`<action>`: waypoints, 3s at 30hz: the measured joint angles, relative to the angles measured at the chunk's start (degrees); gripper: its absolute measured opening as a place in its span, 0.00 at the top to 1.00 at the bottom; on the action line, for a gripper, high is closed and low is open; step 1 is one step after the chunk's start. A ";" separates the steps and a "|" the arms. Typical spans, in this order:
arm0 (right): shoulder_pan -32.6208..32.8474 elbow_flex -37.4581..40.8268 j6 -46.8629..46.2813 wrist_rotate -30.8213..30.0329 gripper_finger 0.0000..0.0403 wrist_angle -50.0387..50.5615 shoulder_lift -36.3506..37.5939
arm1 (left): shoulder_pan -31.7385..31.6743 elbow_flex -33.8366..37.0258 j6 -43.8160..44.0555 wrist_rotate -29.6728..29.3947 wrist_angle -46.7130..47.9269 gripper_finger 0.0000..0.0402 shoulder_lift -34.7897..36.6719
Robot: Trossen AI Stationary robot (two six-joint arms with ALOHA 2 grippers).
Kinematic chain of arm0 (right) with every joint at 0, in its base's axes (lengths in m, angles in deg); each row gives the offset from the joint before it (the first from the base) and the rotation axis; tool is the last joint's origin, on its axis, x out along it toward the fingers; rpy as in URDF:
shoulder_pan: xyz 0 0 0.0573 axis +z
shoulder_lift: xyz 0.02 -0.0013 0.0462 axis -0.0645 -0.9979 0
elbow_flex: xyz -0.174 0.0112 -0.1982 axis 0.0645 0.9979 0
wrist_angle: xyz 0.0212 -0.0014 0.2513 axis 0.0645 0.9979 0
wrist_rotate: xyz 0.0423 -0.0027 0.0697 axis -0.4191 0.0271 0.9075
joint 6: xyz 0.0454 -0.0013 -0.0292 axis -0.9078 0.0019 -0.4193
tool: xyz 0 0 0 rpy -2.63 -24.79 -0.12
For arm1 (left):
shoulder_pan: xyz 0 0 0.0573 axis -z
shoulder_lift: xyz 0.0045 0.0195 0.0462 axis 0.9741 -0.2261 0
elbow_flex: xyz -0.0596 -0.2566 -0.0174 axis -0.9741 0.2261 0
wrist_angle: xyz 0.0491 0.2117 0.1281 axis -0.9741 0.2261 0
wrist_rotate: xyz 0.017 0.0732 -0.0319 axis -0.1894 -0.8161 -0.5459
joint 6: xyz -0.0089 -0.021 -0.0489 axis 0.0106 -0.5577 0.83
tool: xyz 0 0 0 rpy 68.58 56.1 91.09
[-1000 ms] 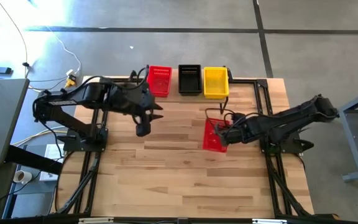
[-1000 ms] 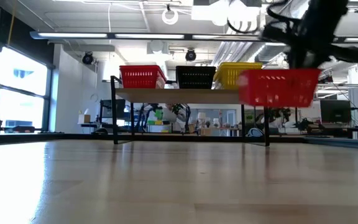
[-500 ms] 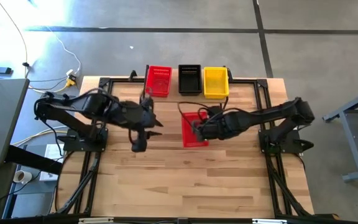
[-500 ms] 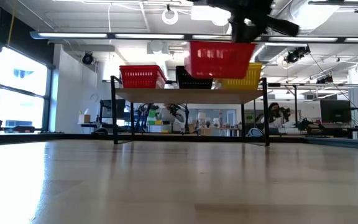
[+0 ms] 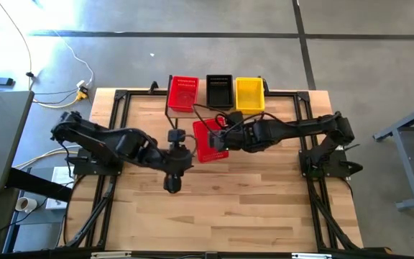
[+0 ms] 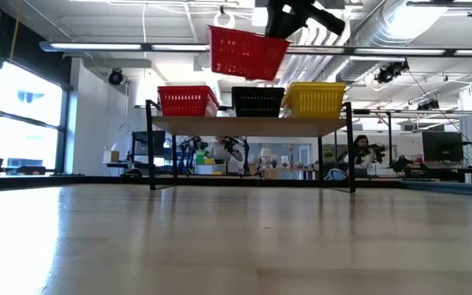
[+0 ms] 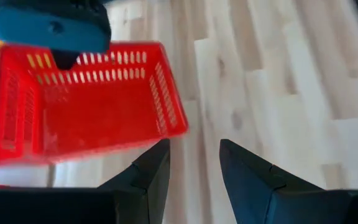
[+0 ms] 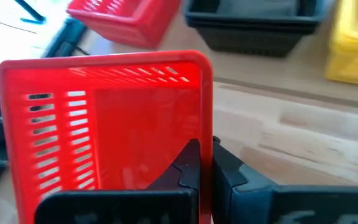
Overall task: Stack baskets on shelf by color
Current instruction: Stack the red bin on the top of the red bin on the shelf
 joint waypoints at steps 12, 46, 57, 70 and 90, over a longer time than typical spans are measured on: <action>-0.67 0.13 5.95 -0.38 1.00 -7.53 0.00 | 0.92 -0.02 -1.61 -7.99 0.14 0.68 -7.43; 0.81 -0.39 14.89 8.25 1.00 -11.59 0.09 | 0.57 -0.02 -13.58 -8.97 5.42 0.68 -11.36; 0.81 -0.39 19.41 8.46 1.00 -12.71 0.11 | 0.92 -0.02 -17.27 -8.63 6.28 0.74 -11.36; 0.10 -0.39 24.42 8.18 1.00 -13.52 0.11 | 0.92 -0.09 -17.57 -11.17 6.76 0.97 -11.29; -1.47 -0.39 24.11 7.17 0.62 -13.83 3.85 | -1.41 0.00 -19.97 -10.28 9.83 0.98 -7.55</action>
